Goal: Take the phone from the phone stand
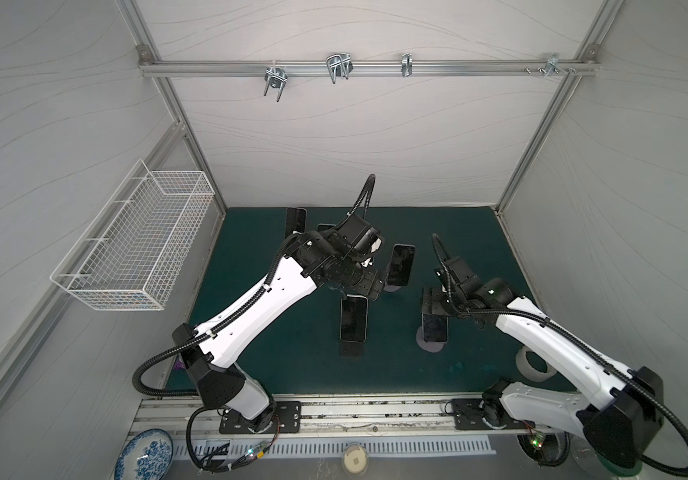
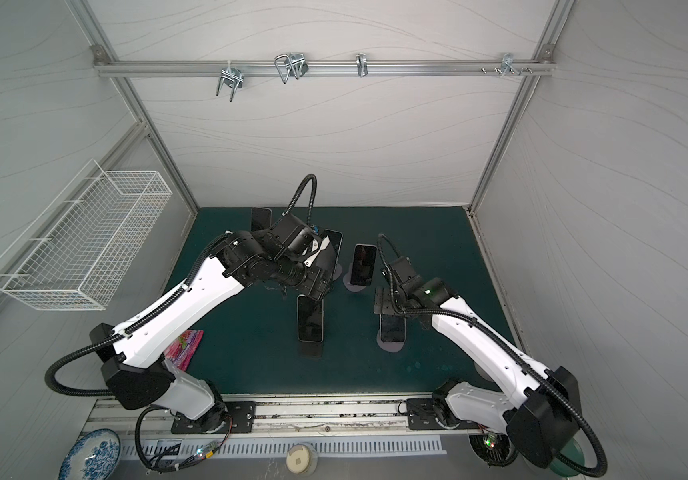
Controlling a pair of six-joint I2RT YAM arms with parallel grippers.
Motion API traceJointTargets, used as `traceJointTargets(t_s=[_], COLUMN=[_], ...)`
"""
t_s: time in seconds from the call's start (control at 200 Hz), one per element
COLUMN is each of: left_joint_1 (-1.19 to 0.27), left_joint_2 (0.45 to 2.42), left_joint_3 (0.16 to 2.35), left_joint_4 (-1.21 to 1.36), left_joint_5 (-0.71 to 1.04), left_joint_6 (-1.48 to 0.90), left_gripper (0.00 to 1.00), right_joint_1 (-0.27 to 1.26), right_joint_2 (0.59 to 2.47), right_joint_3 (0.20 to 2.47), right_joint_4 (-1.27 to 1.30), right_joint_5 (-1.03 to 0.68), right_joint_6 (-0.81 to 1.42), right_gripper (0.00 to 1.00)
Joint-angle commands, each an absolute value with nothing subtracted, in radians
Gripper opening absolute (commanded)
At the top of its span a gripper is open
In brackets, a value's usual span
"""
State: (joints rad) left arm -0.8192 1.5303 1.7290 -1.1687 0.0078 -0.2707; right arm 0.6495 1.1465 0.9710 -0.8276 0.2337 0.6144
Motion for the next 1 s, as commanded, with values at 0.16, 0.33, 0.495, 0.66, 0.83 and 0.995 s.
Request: traceJointTargets(t_s=[0.16,0.33,0.495,0.66,0.83,0.995], left_joint_1=[-0.825,-0.824,-0.825,-0.824,-0.824,-0.824], left_joint_2=[1.502,1.499,1.495,1.496,1.502,1.502], left_joint_3=[1.719,1.716,1.710,1.708,1.711,1.718], left_joint_4=[-1.152,-1.150,-1.150,-1.148,-1.143,-1.144], left_joint_5=[-0.004,-0.005,-0.009,-0.011,-0.009,-0.018], left_joint_6=[-0.275,-0.273,-0.267,-0.262,-0.267,-0.266], left_gripper=[0.91,0.91,0.91,0.91,0.91,0.91], right_joint_1=[0.668,0.681,0.683,0.686,0.687,0.687], right_joint_2=[1.184,1.224,1.262,1.282,1.293,1.302], right_joint_3=[0.978,0.995,1.010,1.023,1.022,1.029], right_joint_4=[-0.823,-0.824,-0.826,-0.834,-0.825,-0.813], right_joint_5=[0.257,0.280,0.317,0.346,0.351,0.347], right_joint_6=[0.649,0.663,0.675,0.674,0.672,0.663], right_gripper=[0.91,0.92,0.93,0.94,0.94,0.93])
